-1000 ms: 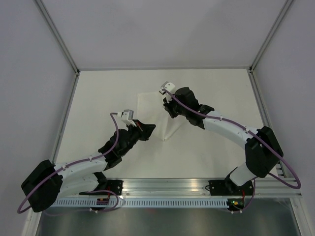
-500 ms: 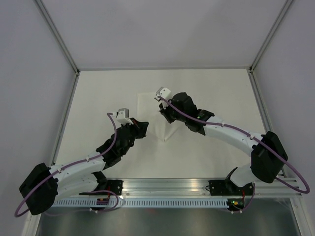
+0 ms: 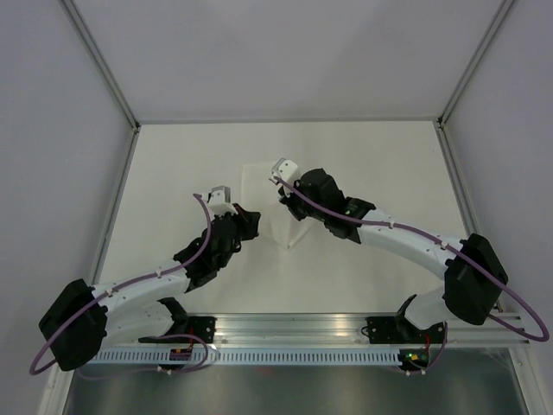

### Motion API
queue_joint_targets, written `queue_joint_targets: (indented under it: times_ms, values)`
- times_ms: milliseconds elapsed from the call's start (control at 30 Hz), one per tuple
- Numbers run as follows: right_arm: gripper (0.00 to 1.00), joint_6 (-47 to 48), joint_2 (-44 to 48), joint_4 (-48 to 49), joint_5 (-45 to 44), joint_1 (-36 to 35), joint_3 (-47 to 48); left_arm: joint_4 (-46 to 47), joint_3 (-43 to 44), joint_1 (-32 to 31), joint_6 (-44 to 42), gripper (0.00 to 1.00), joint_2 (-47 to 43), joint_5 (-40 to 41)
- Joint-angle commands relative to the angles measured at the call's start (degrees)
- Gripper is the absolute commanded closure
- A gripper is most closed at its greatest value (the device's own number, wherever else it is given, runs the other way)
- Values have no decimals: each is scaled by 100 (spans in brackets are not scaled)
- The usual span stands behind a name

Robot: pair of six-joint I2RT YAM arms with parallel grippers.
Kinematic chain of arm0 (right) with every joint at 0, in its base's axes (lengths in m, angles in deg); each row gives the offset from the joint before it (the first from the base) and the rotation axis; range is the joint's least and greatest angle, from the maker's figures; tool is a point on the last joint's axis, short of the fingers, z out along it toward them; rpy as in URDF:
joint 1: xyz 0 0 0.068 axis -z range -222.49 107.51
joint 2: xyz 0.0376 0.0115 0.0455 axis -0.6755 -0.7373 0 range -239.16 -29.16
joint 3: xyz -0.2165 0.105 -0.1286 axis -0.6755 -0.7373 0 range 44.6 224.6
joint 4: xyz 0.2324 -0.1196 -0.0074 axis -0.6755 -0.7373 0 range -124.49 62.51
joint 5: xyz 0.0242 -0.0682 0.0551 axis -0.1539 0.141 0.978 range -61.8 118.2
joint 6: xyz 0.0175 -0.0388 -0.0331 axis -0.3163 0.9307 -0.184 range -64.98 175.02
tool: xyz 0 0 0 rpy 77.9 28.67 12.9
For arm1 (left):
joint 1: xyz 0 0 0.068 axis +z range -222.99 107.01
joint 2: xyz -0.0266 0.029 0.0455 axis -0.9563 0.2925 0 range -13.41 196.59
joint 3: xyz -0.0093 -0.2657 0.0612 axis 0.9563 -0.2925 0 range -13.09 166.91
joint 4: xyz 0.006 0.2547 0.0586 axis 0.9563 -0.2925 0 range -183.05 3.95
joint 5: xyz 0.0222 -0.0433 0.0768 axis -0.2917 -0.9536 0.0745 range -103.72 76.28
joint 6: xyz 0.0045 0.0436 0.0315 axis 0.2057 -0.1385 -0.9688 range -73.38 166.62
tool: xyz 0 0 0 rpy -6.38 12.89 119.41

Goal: Fold the napkin, place the utensils inside, and roll it up
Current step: Fold the napkin at the center of the board.

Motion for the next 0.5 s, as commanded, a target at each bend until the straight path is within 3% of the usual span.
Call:
queue_joint_targets:
  times_ms: [0, 467]
  values:
    - [100, 129, 238, 115, -371, 108, -85, 58, 306, 9, 23, 98, 156, 79]
    - [99, 480, -245, 466, -380, 837, -454, 207, 596, 62, -223, 98, 771, -439]
